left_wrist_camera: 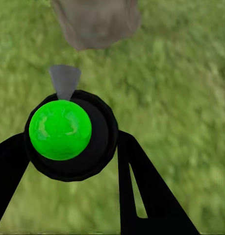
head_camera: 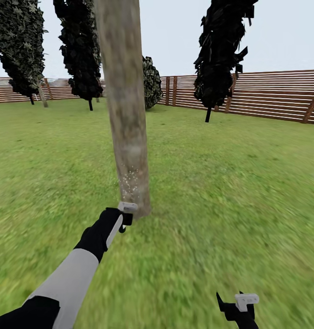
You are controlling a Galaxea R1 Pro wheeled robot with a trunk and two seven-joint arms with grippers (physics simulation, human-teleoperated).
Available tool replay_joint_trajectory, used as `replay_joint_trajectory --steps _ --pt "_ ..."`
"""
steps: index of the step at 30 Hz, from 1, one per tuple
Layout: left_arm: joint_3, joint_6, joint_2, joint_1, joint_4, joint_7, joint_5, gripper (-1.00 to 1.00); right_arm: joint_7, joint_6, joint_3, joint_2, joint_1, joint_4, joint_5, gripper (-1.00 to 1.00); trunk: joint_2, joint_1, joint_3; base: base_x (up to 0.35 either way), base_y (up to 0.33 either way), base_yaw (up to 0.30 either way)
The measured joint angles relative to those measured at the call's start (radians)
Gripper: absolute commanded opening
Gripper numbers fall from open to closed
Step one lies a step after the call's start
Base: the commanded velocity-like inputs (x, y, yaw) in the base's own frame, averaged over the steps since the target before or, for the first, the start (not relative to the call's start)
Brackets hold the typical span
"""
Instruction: In the garden, pick up the pesticide atomizer on the floor and spray pesticide onto both trees until each tree trunk is fully covered.
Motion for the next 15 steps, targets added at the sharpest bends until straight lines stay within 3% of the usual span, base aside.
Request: replay_joint_trajectory --steps 7,12,15 --pt "-0.003 0.01 -0.011 -0.014 -0.015 0.002 0.007 -1.0 0.0 0.0 0.0 0.0 0.0 0.0 0.001 1.0 0.0 0.0 0.0 -0.033 0.0 0.0" --pt "0.001 0.156 -0.001 -0.015 -0.15 0.0 0.004 -1.0 0.0 0.0 0.0 0.0 0.0 0.0 0.001 1.0 0.0 0.0 0.0 -0.001 0.0 0.0" --pt "0.002 0.198 0.002 -0.014 -0.229 -0.001 0.004 -1.0 0.0 0.0 0.0 0.0 0.0 0.0 0.001 1.0 0.0 0.0 0.0 0.0 0.0 0.0"
